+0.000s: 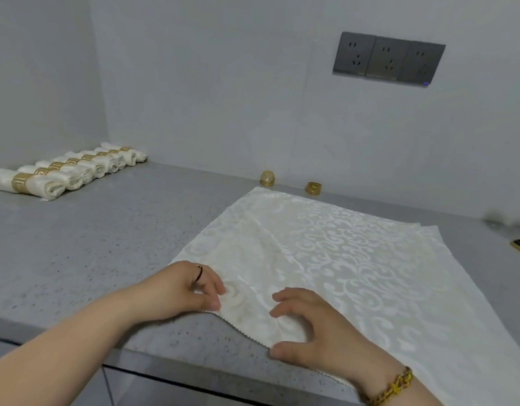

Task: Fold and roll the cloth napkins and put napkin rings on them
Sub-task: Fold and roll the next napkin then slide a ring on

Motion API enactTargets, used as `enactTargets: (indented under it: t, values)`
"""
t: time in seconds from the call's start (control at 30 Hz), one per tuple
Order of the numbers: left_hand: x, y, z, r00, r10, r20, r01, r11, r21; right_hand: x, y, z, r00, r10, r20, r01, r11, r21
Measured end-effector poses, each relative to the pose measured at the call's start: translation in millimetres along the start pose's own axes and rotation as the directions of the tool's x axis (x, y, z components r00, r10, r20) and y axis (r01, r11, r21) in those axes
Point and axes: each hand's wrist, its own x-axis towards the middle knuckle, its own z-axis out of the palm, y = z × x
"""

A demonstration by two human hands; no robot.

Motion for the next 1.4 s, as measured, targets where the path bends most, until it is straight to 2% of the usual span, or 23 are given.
enactTargets:
  t: [0.1, 0.2, 0.27, 0.4, 0.47, 0.7, 0.8, 0.93, 1.0, 1.07, 1.1, 1.17, 1.23, 1.4]
  values:
    - [4.2, 4.8, -1.8, 1.000, 0.007, -0.019, -0.008, 0.999, -0.033, -1.7, 2.3, 0.7, 0.999, -0.026, -0.031, 0.027, 0.999, 0.018]
    - [9.4, 14.2, -2.8, 0.997, 0.040, -0.065, -0.040, 0.999, -0.001, -1.2, 8.8, 5.2, 0.991, -0.011, -0.131, 0.032, 0.988, 0.153]
    - [12.0, 19.5, -2.2, 0.994, 0.075, -0.085, -0.072, 0.997, 0.038, -0.8, 9.9, 5.0, 0.982, 0.062, -0.177, -0.010, 0.960, 0.279]
    - [13.7, 24.6, -5.0, 0.996, 0.086, -0.007, -0.082, 0.971, 0.227, 0.6, 7.6, -9.0, 0.945, 0.225, -0.237, -0.100, 0.890, 0.445]
    - [14.2, 24.0, -10.9, 0.995, 0.084, -0.054, -0.066, 0.959, 0.275, 1.0, 8.4, -13.2, 0.932, 0.274, -0.236, -0.122, 0.853, 0.507]
    - [9.0, 21.6, -36.5, 0.968, -0.065, -0.244, 0.044, 0.995, -0.092, -1.5, 5.2, -14.5, 0.943, 0.293, -0.160, -0.145, 0.790, 0.596]
    - [7.1, 22.7, -38.2, 0.966, -0.105, -0.235, 0.080, 0.991, -0.111, -2.7, 1.3, -13.8, 0.958, 0.254, -0.136, -0.146, 0.835, 0.531]
    - [5.2, 37.4, -37.5, 0.974, -0.076, -0.214, 0.064, 0.996, -0.062, -4.0, -23.5, -19.6, 0.989, 0.134, -0.055, -0.106, 0.927, 0.359]
    - [6.5, 46.4, -37.9, 0.972, -0.041, -0.231, 0.043, 0.999, 0.002, -2.1, -39.4, -20.2, 0.995, 0.091, -0.045, -0.086, 0.990, 0.111]
    - [6.9, 53.9, -39.2, 0.963, 0.000, -0.271, 0.016, 0.998, 0.055, -2.1, -51.6, -22.4, 0.996, 0.019, -0.086, -0.034, 0.983, -0.180]
    - [7.4, 55.4, -40.7, 0.955, 0.013, -0.297, 0.006, 0.998, 0.064, -3.3, -53.0, -24.7, 0.995, 0.005, -0.101, -0.030, 0.967, -0.253]
    - [7.1, 55.7, -44.4, 0.934, 0.019, -0.358, 0.000, 0.999, 0.054, -10.1, -47.0, -31.9, 0.993, 0.050, -0.108, -0.083, 0.941, -0.327]
    - [4.7, 52.8, -47.5, 0.919, 0.000, -0.394, 0.014, 0.999, 0.033, -22.6, -33.2, -43.3, 0.979, 0.185, -0.083, -0.202, 0.906, -0.373]
    - [-2.4, 41.6, -49.4, 0.897, -0.081, -0.434, 0.053, 0.996, -0.075, -68.0, 4.5, -74.5, 0.895, 0.415, -0.165, -0.444, 0.789, -0.425]
